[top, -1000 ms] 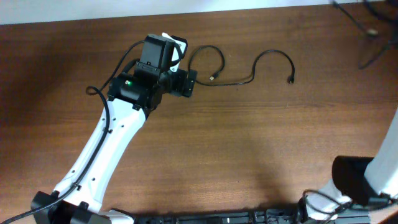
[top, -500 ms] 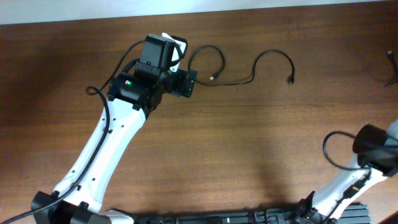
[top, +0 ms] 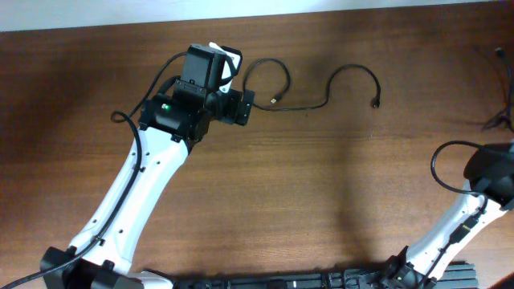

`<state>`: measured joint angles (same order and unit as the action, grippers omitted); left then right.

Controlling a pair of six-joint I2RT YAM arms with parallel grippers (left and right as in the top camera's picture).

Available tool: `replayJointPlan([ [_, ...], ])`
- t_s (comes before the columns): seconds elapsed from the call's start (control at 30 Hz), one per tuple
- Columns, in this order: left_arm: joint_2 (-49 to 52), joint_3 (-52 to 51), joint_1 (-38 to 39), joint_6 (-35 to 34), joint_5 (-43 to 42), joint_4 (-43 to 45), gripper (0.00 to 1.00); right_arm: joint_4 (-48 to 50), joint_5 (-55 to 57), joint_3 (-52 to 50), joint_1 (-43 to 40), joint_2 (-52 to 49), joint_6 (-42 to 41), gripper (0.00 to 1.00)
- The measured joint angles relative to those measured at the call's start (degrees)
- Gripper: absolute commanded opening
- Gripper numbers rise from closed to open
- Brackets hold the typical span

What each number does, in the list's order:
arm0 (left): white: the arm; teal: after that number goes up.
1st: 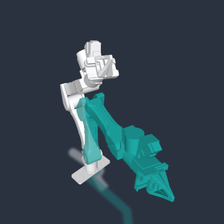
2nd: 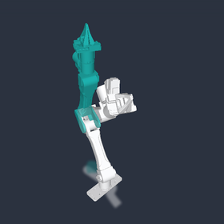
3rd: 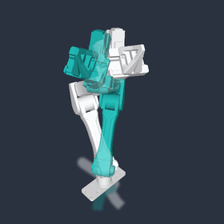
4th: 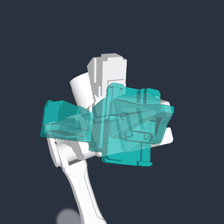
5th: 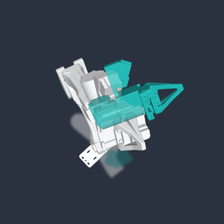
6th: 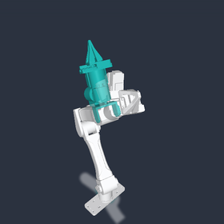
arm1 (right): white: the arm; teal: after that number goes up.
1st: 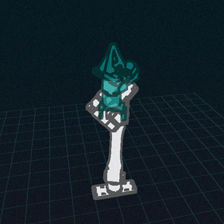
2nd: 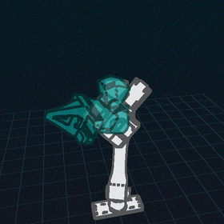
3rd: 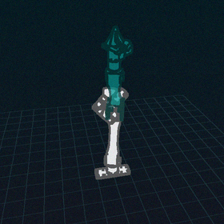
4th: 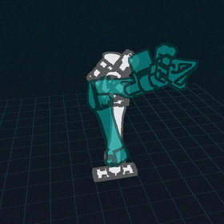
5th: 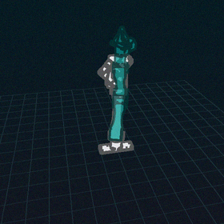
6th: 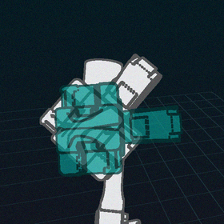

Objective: Untangle cables

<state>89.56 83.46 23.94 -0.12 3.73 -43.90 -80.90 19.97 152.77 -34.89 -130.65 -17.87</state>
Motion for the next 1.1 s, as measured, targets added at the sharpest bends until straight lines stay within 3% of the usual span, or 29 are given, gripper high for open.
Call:
replayJointPlan([
  [0.17, 0.0, 0.0, 0.0, 0.0, 0.0, 0.0, 0.99, 0.0, 0.0, 0.0, -0.7, -1.4, -0.1, 0.09],
  [0.33, 0.0, 0.0, 0.0, 0.0, 0.0, 0.0, 0.99, -0.1, 0.0, 0.0, -3.2, -3.5, 0.1, 0.30],
  [0.53, 0.0, 0.0, 0.0, 0.0, 0.0, 0.0, 0.99, -0.5, -0.4, -0.1, -5.2, -4.4, 0.1, 0.34],
  [0.6, 0.0, 0.0, 0.0, 0.0, 0.0, 0.0, 0.99, -0.6, -3.4, -0.1, -5.2, -4.4, 2.0, 0.42],
  [0.7, 0.0, 0.0, 0.0, 0.0, 0.0, 0.0, 0.99, -1.6, -12.3, -0.6, -5.2, -4.4, 7.6, 0.67],
  [0.77, 0.0, 0.0, 0.0, 0.0, 0.0, 0.0, 0.99, -2.7, -17.0, -1.6, -5.1, -4.4, 10.6, 0.78],
  [0.9, 0.0, 0.0, 0.0, 0.0, 0.0, 0.0, 0.99, -4.3, -22.0, -6.2, -4.7, -4.4, 15.3, 0.84],
  [1.1, 0.0, 0.0, 0.0, 0.0, 0.0, 0.0, 0.99, -6.5, -24.1, -17.7, -4.5, -4.6, 17.5, 0.85],
])
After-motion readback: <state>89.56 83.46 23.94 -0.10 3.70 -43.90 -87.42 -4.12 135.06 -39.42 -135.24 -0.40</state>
